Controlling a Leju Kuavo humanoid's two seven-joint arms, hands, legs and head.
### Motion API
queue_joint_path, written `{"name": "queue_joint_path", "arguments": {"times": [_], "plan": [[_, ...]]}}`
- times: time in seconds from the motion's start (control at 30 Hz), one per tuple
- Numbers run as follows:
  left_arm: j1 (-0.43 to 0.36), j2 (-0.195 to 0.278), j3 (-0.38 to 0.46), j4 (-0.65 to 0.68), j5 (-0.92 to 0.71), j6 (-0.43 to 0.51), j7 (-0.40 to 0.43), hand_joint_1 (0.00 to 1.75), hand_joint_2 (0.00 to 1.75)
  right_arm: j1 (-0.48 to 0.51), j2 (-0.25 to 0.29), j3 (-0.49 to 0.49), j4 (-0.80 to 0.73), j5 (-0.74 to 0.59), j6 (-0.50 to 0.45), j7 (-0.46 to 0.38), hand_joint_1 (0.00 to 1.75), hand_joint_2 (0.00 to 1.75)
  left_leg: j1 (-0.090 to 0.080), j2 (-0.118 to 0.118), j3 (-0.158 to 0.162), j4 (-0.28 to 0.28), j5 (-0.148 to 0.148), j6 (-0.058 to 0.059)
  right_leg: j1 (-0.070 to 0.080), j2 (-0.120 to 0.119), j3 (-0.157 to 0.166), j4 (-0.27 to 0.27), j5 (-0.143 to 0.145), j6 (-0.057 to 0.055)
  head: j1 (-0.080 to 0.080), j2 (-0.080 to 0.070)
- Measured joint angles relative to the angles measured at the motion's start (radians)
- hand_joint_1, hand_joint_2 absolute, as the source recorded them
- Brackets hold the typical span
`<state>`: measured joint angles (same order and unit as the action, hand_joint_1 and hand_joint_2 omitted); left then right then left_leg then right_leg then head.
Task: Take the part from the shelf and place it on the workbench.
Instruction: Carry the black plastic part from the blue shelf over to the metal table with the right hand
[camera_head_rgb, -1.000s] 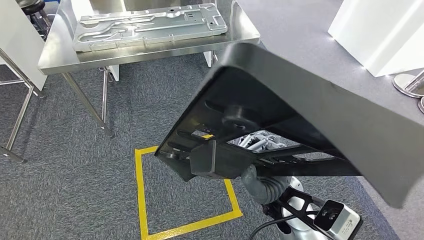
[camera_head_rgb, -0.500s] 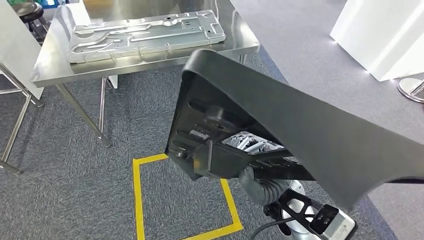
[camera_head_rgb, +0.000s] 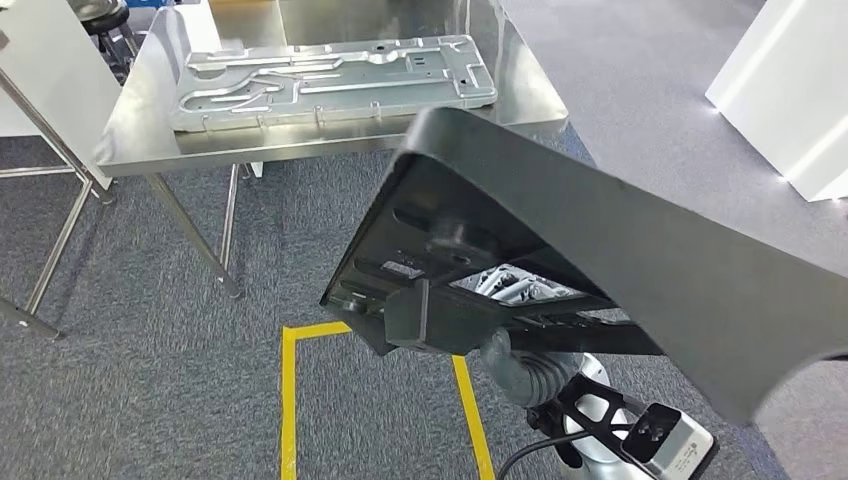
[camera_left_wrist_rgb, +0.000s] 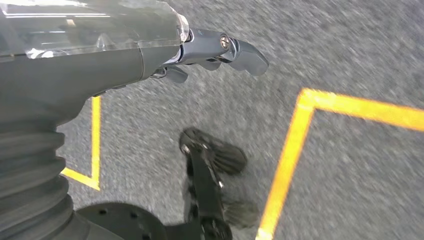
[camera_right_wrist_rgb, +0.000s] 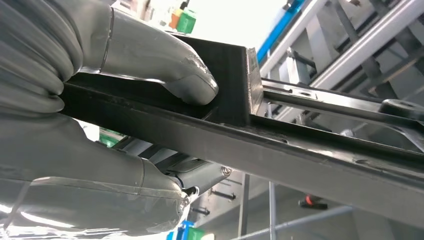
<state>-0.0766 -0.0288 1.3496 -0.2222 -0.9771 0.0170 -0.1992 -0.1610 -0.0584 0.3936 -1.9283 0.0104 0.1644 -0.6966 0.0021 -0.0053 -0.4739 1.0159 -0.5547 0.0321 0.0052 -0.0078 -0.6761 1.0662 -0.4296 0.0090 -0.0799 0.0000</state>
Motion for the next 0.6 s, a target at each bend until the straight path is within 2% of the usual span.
{"name": "queue_joint_path", "arguments": {"times": [0.03, 0.1, 0.13, 0.17, 0.23, 0.3, 0.33, 0.37, 0.4, 0.47, 0.5, 0.53, 0.6], "plan": [[-0.001, -0.001, 0.000, 0.000, 0.000, 0.000, 0.000, 0.00, 1.75, 0.002, 0.000, -0.002, -0.001, -0.001, 0.000, 0.000, 1.75, 1.75, 0.000, 0.000, 0.008, -0.002, -0.005, -0.006, 0.004, 0.002, 0.002, -0.023, 0.027, -0.006, 0.001, 0.000], [-0.003, 0.000, 0.000, 0.000, 0.000, 0.000, 0.000, 0.00, 1.75, 0.005, 0.000, -0.006, -0.005, -0.003, 0.000, 0.000, 1.75, 1.75, -0.001, 0.000, 0.020, -0.003, -0.003, -0.019, 0.003, 0.008, 0.017, -0.037, 0.023, -0.017, 0.002, 0.000], [-0.003, 0.001, 0.000, 0.000, 0.001, 0.000, 0.000, 0.00, 1.75, 0.006, 0.000, -0.007, -0.007, -0.004, 0.000, 0.000, 1.75, 1.75, -0.001, 0.001, 0.019, 0.012, 0.003, -0.024, 0.001, 0.009, 0.030, -0.046, 0.021, -0.022, 0.002, 0.000], [-0.003, 0.001, 0.000, 0.000, 0.001, 0.000, 0.000, 0.00, 1.75, 0.006, 0.000, -0.008, -0.008, -0.004, 0.000, 0.000, 1.75, 1.75, 0.000, 0.001, 0.006, 0.044, 0.005, -0.029, -0.001, 0.010, 0.046, -0.054, 0.016, -0.027, 0.002, 0.000], [-0.005, 0.002, 0.000, 0.000, 0.001, -0.001, 0.000, 0.00, 1.75, 0.007, 0.000, -0.008, -0.009, -0.005, 0.000, 0.000, 1.75, 1.75, 0.003, 0.001, -0.056, 0.155, -0.017, -0.036, -0.003, 0.010, 0.072, -0.064, 0.003, -0.035, 0.002, 0.000], [-0.003, 0.002, 0.000, 0.000, 0.002, 0.000, 0.000, 0.00, 1.75, 0.009, 0.000, -0.009, -0.009, -0.005, 0.000, 0.000, 1.75, 1.75, 0.004, 0.001, -0.137, 0.257, -0.075, -0.040, -0.002, 0.012, 0.093, -0.065, -0.016, -0.038, 0.002, 0.000], [-0.001, 0.002, 0.000, 0.000, 0.002, 0.000, 0.000, 0.00, 1.75, 0.010, 0.000, -0.009, -0.009, -0.006, 0.000, 0.000, 1.75, 1.75, 0.004, 0.001, -0.164, 0.274, -0.094, -0.041, -0.002, 0.013, 0.106, -0.065, -0.027, -0.038, 0.002, 0.000], [0.001, 0.002, 0.000, 0.000, 0.002, 0.000, 0.000, 0.00, 1.75, 0.010, 0.000, -0.009, -0.009, -0.007, 0.000, 0.000, 1.75, 1.75, 0.004, 0.001, -0.177, 0.260, -0.091, -0.041, -0.002, 0.015, 0.120, -0.065, -0.038, -0.037, 0.002, 0.000], [0.002, 0.002, 0.000, 0.000, 0.002, 0.000, 0.000, 0.00, 1.75, 0.011, 0.000, -0.009, -0.009, -0.007, 0.000, 0.000, 1.75, 1.75, 0.005, 0.001, -0.177, 0.218, -0.061, -0.040, -0.002, 0.017, 0.136, -0.065, -0.049, -0.036, 0.002, 0.000], [0.004, 0.002, 0.000, 0.000, 0.002, -0.001, 0.000, 0.00, 1.75, 0.012, 0.000, -0.010, -0.009, -0.009, 0.000, 0.000, 1.75, 1.75, 0.003, 0.002, -0.158, 0.096, 0.047, -0.035, 0.000, 0.017, 0.165, -0.063, -0.072, -0.031, 0.002, 0.000], [0.004, 0.003, 0.000, 0.000, 0.002, 0.000, 0.000, 0.00, 1.75, 0.013, 0.000, -0.010, -0.009, -0.009, 0.000, 0.000, 1.75, 1.75, 0.000, 0.002, -0.150, 0.052, 0.082, -0.030, 0.001, 0.018, 0.174, -0.063, -0.082, -0.026, 0.002, 0.000], [0.004, 0.003, 0.000, 0.000, 0.002, 0.000, 0.000, 0.00, 1.75, 0.014, 0.000, -0.011, -0.009, -0.009, 0.000, 0.000, 1.75, 1.75, -0.003, 0.002, -0.144, 0.027, 0.105, -0.024, 0.001, 0.019, 0.180, -0.062, -0.090, -0.021, 0.002, 0.000], [0.004, 0.004, 0.000, 0.000, 0.003, 0.001, -0.001, 0.00, 1.75, 0.016, 0.000, -0.012, -0.012, -0.009, 0.000, 0.000, 1.75, 1.75, -0.004, 0.001, -0.134, 0.016, 0.104, -0.009, 0.003, 0.021, 0.188, -0.056, -0.095, -0.008, 0.002, 0.000]]}}
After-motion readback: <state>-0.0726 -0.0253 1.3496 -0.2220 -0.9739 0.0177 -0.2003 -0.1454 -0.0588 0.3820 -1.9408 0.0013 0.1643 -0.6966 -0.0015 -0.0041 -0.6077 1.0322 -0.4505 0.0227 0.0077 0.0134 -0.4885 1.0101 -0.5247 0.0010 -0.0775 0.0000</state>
